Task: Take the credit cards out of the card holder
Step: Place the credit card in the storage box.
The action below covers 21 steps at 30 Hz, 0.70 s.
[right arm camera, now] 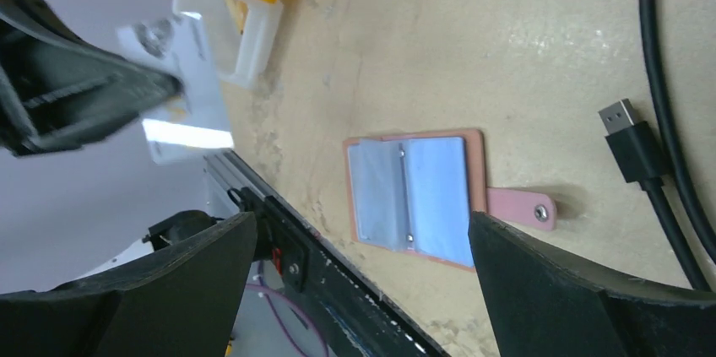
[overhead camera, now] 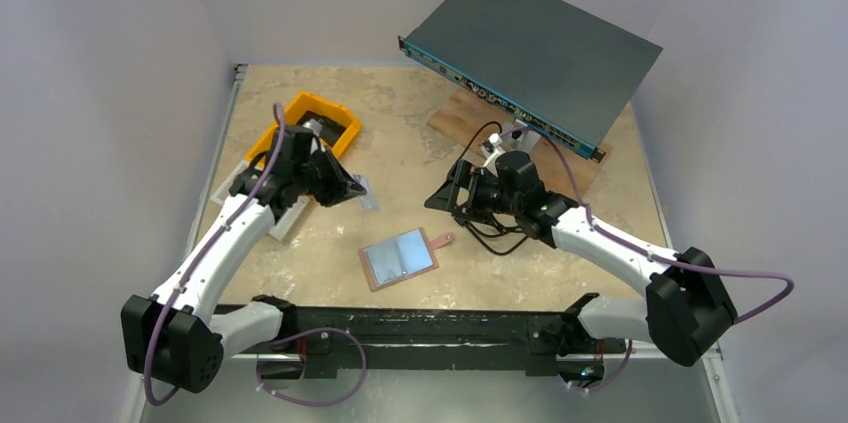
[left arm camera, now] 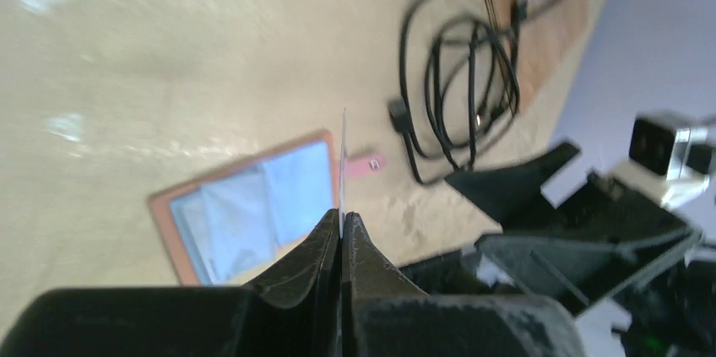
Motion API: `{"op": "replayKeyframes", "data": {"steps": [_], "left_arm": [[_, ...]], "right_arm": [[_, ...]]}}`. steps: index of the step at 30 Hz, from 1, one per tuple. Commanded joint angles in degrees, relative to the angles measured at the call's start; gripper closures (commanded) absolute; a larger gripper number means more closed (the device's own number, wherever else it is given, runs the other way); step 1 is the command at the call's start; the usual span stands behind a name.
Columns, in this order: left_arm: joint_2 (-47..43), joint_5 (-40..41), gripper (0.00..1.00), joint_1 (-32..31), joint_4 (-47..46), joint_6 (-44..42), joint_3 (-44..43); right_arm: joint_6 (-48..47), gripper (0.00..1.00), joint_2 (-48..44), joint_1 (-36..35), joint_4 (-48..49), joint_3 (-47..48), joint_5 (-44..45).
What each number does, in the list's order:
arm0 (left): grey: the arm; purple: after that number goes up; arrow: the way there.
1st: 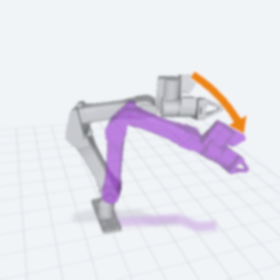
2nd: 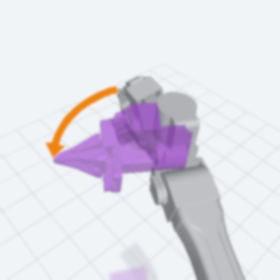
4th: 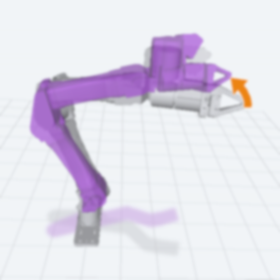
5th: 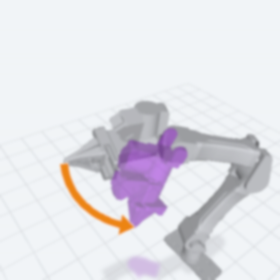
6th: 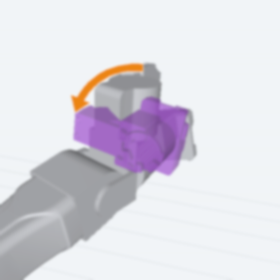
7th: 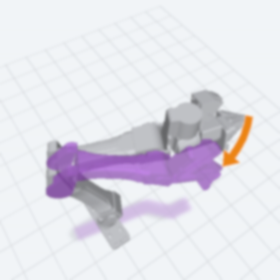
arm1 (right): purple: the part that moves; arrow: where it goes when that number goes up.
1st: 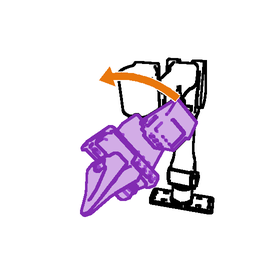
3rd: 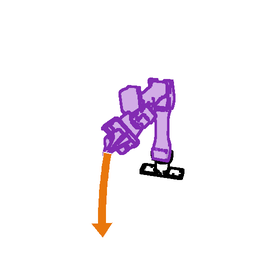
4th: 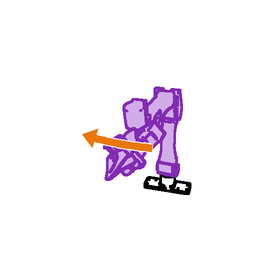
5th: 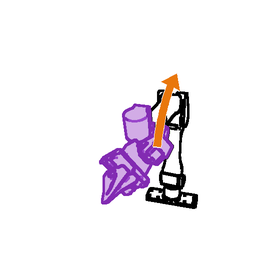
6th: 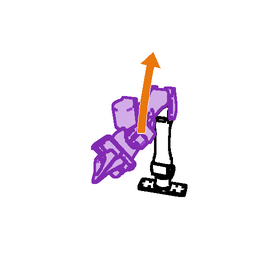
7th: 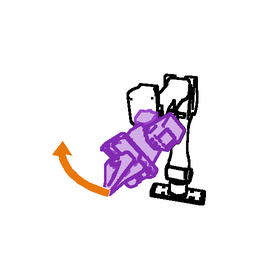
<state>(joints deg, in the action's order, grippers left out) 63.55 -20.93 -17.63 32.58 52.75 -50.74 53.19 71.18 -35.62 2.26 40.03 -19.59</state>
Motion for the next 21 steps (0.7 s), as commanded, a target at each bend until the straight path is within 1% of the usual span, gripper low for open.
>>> {"op": "replayKeyframes", "data": {"steps": [1, 2, 3, 9, 13, 18, 21], "left_arm": [[3.8, 19.7, 1.0, 3.5, 13.7, -2.9, -11.4], [5.5, 24.2, 1.0, 4.1, 15.3, -3.1, -13.4], [7.4, 25.8, 1.0, 4.9, 15.9, -3.3, -15.3], [18.3, 29.4, 1.0, 12.1, 16.0, -5.5, -24.3], [24.6, 27.0, 1.0, 16.3, 14.4, -6.4, -27.9], [31.4, 26.1, 1.0, 19.3, 12.5, -7.9, -31.0], [34.1, 24.5, 1.0, 21.1, 11.4, -8.1, -31.4]], "right_arm": [[-6.8, 0.01, -1.2, 0.1, -5.3, 4.7, 5.1], [-7.2, 0.01, -1.1, 0.0, -5.7, 4.9, 5.2], [-7.7, 0.01, -1.1, 0.1, -5.9, 5.0, 5.0], [-9.4, 0.01, -2.3, 0.0, -7.5, 4.6, 4.1], [-9.5, 0.01, -3.9, 0.1, -7.8, 3.6, 4.2], [-9.8, 0.01, -4.1, 0.1, -7.6, 3.3, 4.0], [-9.9, 0.01, -3.9, 0.0, -7.7, 3.5, 4.4]]}}
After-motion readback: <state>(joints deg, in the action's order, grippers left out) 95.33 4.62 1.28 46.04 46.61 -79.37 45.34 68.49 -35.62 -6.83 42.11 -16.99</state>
